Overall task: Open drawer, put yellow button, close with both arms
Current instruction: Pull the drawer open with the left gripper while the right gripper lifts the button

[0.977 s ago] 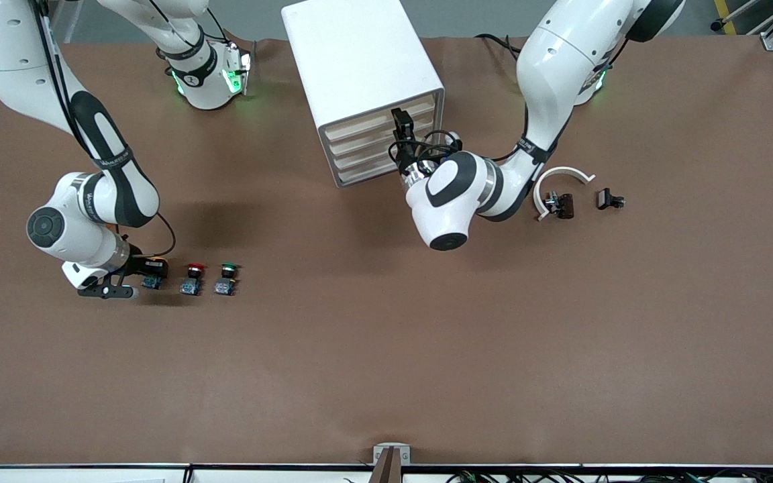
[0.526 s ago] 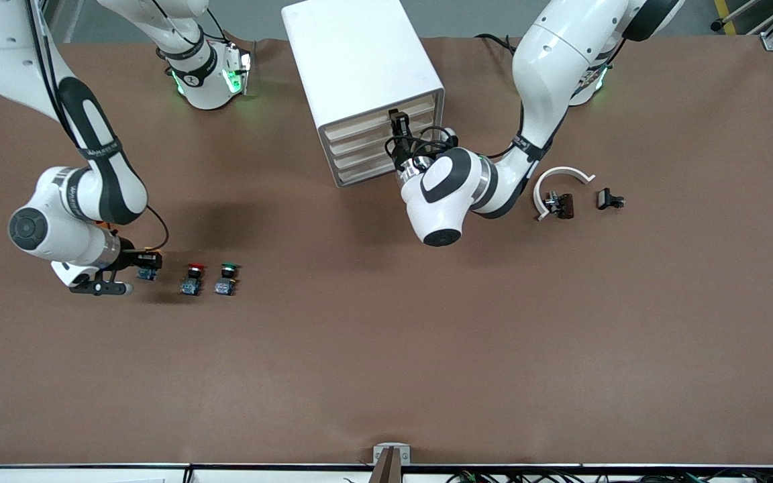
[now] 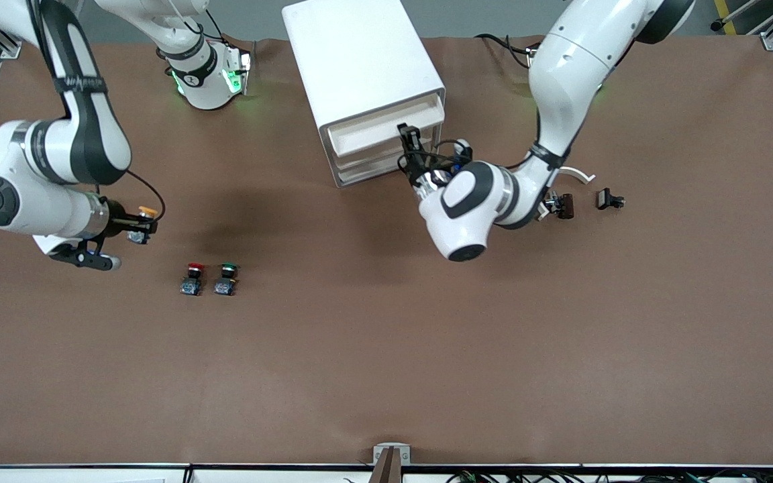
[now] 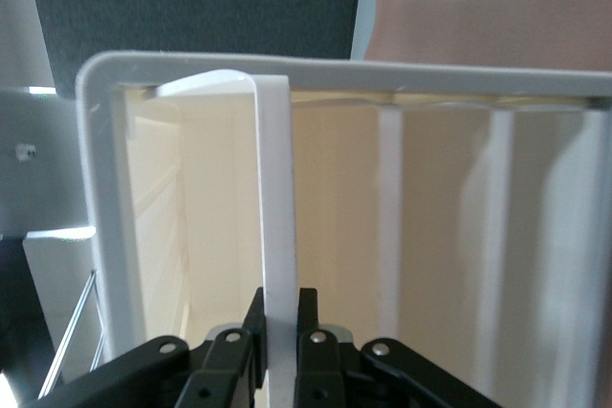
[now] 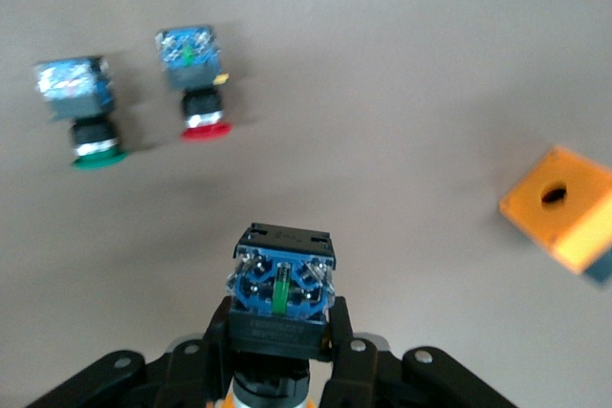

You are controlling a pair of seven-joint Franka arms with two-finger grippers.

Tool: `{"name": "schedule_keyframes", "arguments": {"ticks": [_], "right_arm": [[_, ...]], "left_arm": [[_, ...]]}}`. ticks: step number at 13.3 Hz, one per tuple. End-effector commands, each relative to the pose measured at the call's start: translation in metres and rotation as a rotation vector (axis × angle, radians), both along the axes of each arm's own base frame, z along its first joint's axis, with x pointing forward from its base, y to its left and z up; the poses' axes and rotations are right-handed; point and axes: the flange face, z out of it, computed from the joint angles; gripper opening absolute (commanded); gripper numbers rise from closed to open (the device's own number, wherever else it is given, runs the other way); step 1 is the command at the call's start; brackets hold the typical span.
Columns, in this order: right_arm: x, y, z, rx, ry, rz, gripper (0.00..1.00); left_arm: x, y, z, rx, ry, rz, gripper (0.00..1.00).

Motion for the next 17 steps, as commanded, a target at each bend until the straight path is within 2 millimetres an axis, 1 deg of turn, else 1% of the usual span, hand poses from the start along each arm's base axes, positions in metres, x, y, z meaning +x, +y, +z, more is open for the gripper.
{"name": "schedule_keyframes", "arguments": {"ticks": [1,2,3,4,5,6,7,8,9,10,11,12,13,14,15,17], "right_arm": [[-0.018,0.041,0.056,-0.052,0.004,-0.07,0.12],[-0.024,0.061,0.074,-0.075,0.025,-0.087,0.11],[-0.031,0.086,0.094,-0.108,0.048,-0.116,0.11],[-0.037,0.109,0.109,-0.139,0.065,-0.147,0.11],[-0.046,0.138,0.126,-0.172,0.075,-0.172,0.11],[-0.055,0.166,0.138,-0.197,0.069,-0.191,0.1],[-0.066,0.198,0.147,-0.225,0.056,-0.219,0.09],[-0.077,0.227,0.154,-0.233,0.042,-0.25,0.09],[-0.089,0.256,0.162,-0.221,0.037,-0.305,0.09],[-0.1,0.283,0.171,-0.197,0.041,-0.358,0.09],[-0.106,0.307,0.177,-0.195,0.036,-0.418,0.09],[-0.106,0.33,0.177,-0.207,0.023,-0.473,0.1],[-0.11,0.353,0.179,-0.207,0.002,-0.504,0.1],[-0.115,0.373,0.178,-0.189,-0.011,-0.548,0.1],[-0.117,0.388,0.177,-0.156,-0.018,-0.614,0.1],[-0.122,0.418,0.166,-0.128,-0.044,-0.705,0.1]], "left_arm": [[0.039,0.038,0.009,-0.021,-0.008,0.079,0.0],[0.053,0.054,0.01,-0.024,-0.014,0.113,0.0],[0.065,0.069,0.011,-0.029,-0.02,0.146,0.0],[0.074,0.082,0.011,-0.036,-0.026,0.172,0.0],[0.08,0.087,0.014,-0.039,-0.034,0.183,0.0],[0.084,0.089,0.012,-0.041,-0.035,0.189,0.03],[0.09,0.094,0.014,-0.047,-0.043,0.2,0.3],[0.092,0.096,0.015,-0.049,-0.047,0.204,0.92],[0.095,0.096,0.018,-0.051,-0.056,0.204,1.0],[0.102,0.099,0.026,-0.057,-0.073,0.215,1.0],[0.109,0.105,0.032,-0.062,-0.088,0.226,1.0],[0.116,0.11,0.039,-0.068,-0.106,0.234,1.0],[0.124,0.118,0.047,-0.07,-0.128,0.242,1.0],[0.135,0.131,0.053,-0.077,-0.157,0.256,1.0],[0.145,0.147,0.059,-0.075,-0.191,0.265,1.0],[0.164,0.175,0.073,-0.016,-0.291,0.251,1.0]]}}
